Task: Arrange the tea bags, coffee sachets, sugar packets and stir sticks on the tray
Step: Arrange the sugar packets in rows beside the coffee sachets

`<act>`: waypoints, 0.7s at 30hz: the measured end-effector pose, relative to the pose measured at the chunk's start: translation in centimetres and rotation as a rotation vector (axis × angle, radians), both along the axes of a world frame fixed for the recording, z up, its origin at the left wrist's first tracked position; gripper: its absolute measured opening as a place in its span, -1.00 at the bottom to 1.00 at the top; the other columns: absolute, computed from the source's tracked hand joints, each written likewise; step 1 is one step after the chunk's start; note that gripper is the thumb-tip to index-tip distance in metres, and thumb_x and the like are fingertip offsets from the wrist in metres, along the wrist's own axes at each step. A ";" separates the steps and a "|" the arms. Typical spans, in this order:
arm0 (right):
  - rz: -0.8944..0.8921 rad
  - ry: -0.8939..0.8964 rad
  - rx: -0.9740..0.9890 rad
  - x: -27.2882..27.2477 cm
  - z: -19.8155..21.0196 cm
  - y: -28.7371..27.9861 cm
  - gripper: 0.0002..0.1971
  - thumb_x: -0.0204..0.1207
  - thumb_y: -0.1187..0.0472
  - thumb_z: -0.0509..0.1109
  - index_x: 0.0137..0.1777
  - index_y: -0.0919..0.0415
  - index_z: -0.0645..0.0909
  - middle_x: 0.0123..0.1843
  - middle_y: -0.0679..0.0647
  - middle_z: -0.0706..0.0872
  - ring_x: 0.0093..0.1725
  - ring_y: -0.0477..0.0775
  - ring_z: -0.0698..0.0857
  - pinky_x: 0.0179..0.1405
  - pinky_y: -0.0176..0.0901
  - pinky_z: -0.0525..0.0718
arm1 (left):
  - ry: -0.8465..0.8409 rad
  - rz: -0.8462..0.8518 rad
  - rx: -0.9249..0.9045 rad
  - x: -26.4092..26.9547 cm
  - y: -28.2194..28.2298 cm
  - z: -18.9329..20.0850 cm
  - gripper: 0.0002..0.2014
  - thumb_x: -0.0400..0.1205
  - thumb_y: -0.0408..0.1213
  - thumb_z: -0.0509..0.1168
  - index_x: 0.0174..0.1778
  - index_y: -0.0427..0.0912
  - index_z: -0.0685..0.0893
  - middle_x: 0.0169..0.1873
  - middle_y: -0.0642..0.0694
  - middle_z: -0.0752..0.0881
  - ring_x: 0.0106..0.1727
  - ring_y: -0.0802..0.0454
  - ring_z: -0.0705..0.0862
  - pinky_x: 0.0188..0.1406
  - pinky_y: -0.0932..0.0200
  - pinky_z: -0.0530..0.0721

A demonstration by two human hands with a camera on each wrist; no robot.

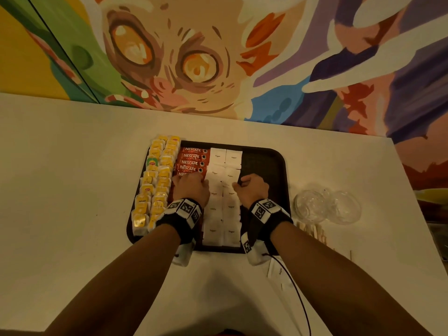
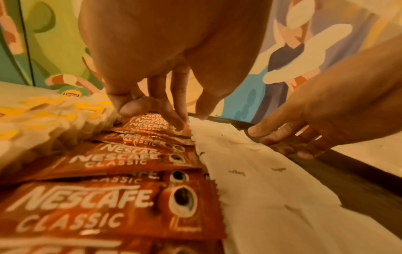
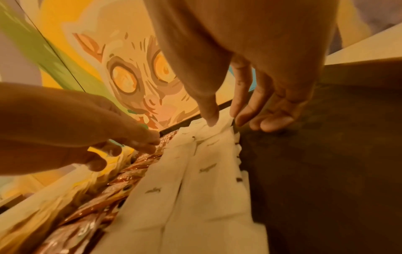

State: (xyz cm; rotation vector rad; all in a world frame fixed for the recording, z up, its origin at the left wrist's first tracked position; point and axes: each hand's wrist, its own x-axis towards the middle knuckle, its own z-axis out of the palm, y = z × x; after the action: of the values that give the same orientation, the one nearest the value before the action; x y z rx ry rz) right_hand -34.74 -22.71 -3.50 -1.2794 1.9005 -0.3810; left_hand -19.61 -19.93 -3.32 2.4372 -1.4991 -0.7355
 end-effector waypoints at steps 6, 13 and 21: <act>0.037 0.045 0.053 0.4 0.0 -1.6 -0.67 0.58 0.05 0.46 0.24 0.22 0.63 0.18 0.15 0.75 0.14 0.12 0.73 0.00 -0.16 0.65 | 0.029 0.115 0.111 0.1 -2.3 -1.2 -0.63 0.64 0.06 0.26 0.14 -0.17 0.64 0.13 -0.21 0.65 0.30 -0.22 0.52 0.17 -0.11 0.59; -0.036 -0.006 0.018 0.4 -0.6 -2.3 -0.75 0.58 0.15 0.47 0.21 0.20 0.67 0.21 0.16 0.75 0.16 0.11 0.73 0.06 -0.18 0.65 | 0.065 0.130 0.157 0.5 -3.6 -2.5 -0.68 0.55 0.04 0.37 0.03 -0.13 0.67 -0.01 -0.16 0.69 0.06 -0.16 0.65 0.05 -0.07 0.70; -0.071 -0.012 -0.021 0.6 -1.2 -2.2 -0.75 0.57 0.19 0.47 0.22 0.20 0.66 0.20 0.15 0.75 0.15 0.10 0.74 -0.06 -0.27 0.61 | 0.069 0.133 0.143 0.5 -3.3 -2.2 -0.69 0.55 0.05 0.35 -0.01 -0.14 0.65 -0.06 -0.16 0.68 0.00 -0.16 0.67 0.02 -0.09 0.74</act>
State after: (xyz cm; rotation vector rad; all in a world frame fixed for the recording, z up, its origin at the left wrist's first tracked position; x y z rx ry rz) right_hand -34.10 -24.96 -4.65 -1.2235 1.9403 -0.4452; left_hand -19.08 -23.23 -5.54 2.5562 -1.2870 -0.9171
